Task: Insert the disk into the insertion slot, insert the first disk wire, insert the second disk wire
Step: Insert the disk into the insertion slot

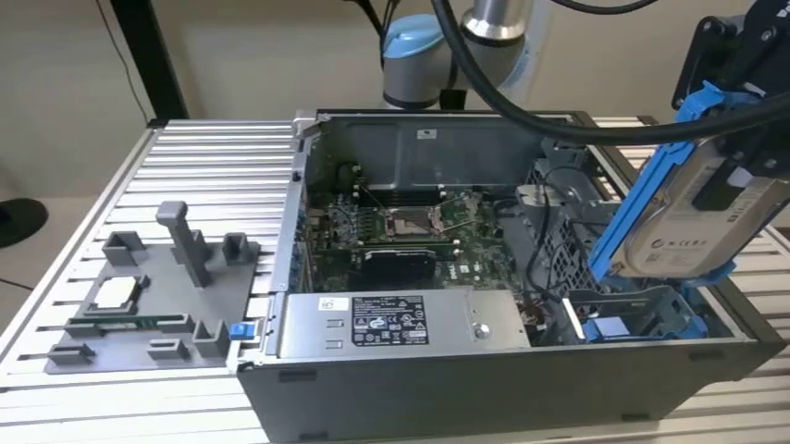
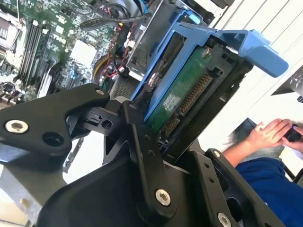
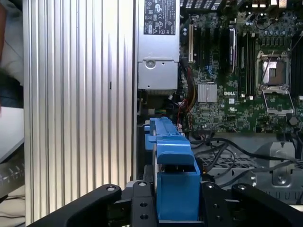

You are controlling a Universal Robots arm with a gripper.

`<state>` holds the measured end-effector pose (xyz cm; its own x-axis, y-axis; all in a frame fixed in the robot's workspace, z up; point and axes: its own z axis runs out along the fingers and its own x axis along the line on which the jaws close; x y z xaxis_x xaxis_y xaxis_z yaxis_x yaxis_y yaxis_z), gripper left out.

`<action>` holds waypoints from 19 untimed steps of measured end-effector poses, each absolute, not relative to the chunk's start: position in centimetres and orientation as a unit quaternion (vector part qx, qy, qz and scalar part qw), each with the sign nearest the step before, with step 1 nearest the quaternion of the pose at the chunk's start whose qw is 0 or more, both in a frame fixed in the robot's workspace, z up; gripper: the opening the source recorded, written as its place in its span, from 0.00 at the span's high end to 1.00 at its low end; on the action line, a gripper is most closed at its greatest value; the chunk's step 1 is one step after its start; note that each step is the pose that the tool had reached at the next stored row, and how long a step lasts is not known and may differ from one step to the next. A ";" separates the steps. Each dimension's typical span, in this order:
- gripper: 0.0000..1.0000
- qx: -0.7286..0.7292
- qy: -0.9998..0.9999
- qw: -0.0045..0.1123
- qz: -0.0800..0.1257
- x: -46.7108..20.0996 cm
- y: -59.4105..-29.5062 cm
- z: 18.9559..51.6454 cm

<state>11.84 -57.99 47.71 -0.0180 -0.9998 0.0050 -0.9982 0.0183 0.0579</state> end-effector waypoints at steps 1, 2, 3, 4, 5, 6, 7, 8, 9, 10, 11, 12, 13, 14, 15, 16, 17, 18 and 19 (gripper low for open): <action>1.00 0.700 -0.713 0.022 -0.019 11.8 -58.0 47.6; 1.00 0.700 -0.713 0.022 -0.019 11.8 -58.0 47.6; 1.00 0.700 -0.713 0.022 -0.019 11.8 -58.0 47.5; 1.00 0.700 -0.713 0.022 -0.019 11.8 -58.0 47.4; 1.00 0.700 -0.713 0.022 -0.019 11.8 -58.0 47.3; 1.00 0.700 -0.713 0.022 -0.019 11.8 -58.0 47.3; 1.00 0.700 -0.713 0.022 -0.019 11.8 -58.0 47.2; 1.00 0.700 -0.713 0.022 -0.019 11.8 -58.0 47.1; 1.00 0.700 -0.713 0.022 -0.019 11.8 -58.0 47.1; 1.00 0.700 -0.713 0.022 -0.019 11.8 -58.0 47.0; 1.00 0.700 -0.713 0.022 -0.019 11.8 -58.0 46.9; 1.00 0.700 -0.713 0.022 -0.019 11.8 -58.0 46.9; 1.00 0.700 -0.713 0.022 -0.019 11.8 -58.0 46.8; 1.00 0.700 -0.713 0.022 -0.019 11.8 -58.0 46.7; 1.00 0.700 -0.713 0.021 -0.019 11.8 -58.0 46.6; 1.00 0.700 -0.713 0.020 -0.018 11.8 -58.0 46.5; 1.00 0.700 -0.713 0.018 -0.018 11.8 -58.0 46.4; 1.00 0.700 -0.713 0.017 -0.018 11.8 -58.0 46.4; 1.00 0.701 -0.713 0.014 -0.019 11.8 -58.0 46.3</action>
<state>11.84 -58.00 46.32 -0.0181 -0.9998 -0.0063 -0.9988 0.0178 0.0467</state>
